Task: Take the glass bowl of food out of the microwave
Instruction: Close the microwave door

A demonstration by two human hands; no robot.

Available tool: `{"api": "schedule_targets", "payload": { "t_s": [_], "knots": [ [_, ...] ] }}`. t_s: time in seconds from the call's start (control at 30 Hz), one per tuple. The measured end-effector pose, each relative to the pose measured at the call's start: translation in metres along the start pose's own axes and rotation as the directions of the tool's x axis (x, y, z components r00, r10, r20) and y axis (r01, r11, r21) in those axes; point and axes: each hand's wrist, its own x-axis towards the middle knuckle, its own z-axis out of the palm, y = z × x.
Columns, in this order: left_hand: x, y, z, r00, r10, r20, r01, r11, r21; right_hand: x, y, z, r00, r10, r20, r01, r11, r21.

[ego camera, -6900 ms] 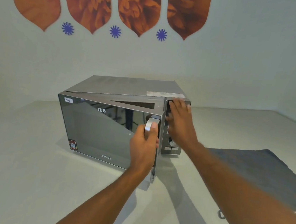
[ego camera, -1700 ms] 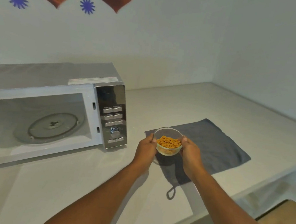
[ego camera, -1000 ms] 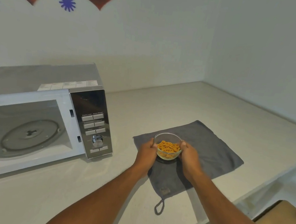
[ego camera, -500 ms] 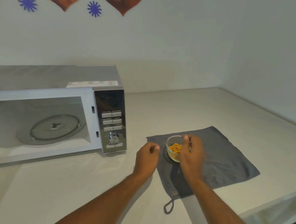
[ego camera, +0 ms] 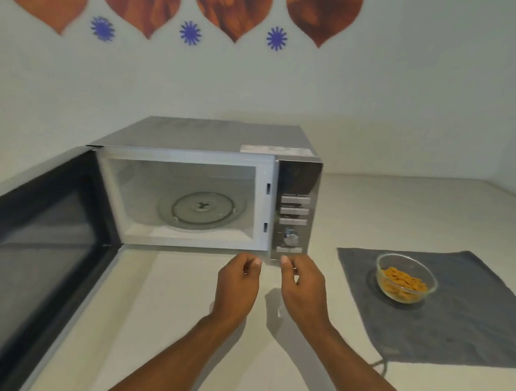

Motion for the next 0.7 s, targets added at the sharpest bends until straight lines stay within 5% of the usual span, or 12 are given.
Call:
{"api": "schedule_targets", "payload": {
  "t_s": [0.43,0.7],
  "knots": [
    [-0.045,-0.022,-0.170,0.970,-0.014,-0.242,0.031,0.997,0.066,-0.045,-0.147,0.120,0.954,-0.244,0.177,0.215,0.963,0.165],
    [-0.090,-0.047,-0.227,0.959,-0.046,-0.279,0.105,0.974,0.200,-0.046,-0.277,0.154,0.768,-0.584,0.263,0.474,0.794,0.380]
  ]
}}
